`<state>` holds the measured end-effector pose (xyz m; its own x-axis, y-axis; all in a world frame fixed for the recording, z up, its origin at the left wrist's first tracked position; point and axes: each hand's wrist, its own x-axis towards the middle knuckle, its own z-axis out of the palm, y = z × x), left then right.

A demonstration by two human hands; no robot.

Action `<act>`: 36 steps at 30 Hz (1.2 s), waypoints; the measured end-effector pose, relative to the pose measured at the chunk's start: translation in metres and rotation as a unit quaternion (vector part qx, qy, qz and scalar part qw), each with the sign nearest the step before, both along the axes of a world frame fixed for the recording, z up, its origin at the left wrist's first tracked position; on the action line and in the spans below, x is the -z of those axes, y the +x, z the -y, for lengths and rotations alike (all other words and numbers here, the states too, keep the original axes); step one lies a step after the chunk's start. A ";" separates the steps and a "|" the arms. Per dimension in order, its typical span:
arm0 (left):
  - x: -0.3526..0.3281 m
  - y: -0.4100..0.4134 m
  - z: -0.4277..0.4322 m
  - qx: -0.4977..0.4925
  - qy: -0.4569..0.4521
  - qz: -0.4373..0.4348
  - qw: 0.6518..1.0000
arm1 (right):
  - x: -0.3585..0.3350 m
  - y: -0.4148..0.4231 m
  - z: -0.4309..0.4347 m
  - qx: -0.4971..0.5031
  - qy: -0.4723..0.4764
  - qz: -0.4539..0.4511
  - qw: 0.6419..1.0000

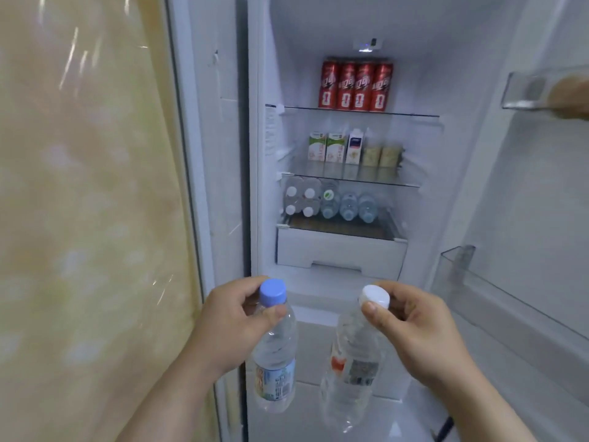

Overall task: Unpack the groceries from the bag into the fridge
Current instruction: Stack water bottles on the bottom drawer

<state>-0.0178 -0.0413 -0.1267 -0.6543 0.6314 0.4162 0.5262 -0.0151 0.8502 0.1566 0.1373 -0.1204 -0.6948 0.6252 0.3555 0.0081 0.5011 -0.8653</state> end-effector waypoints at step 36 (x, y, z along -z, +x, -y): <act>0.007 -0.170 -0.321 0.130 0.018 0.011 0.991 | 0.035 -0.169 -0.258 0.366 -0.003 0.033 0.930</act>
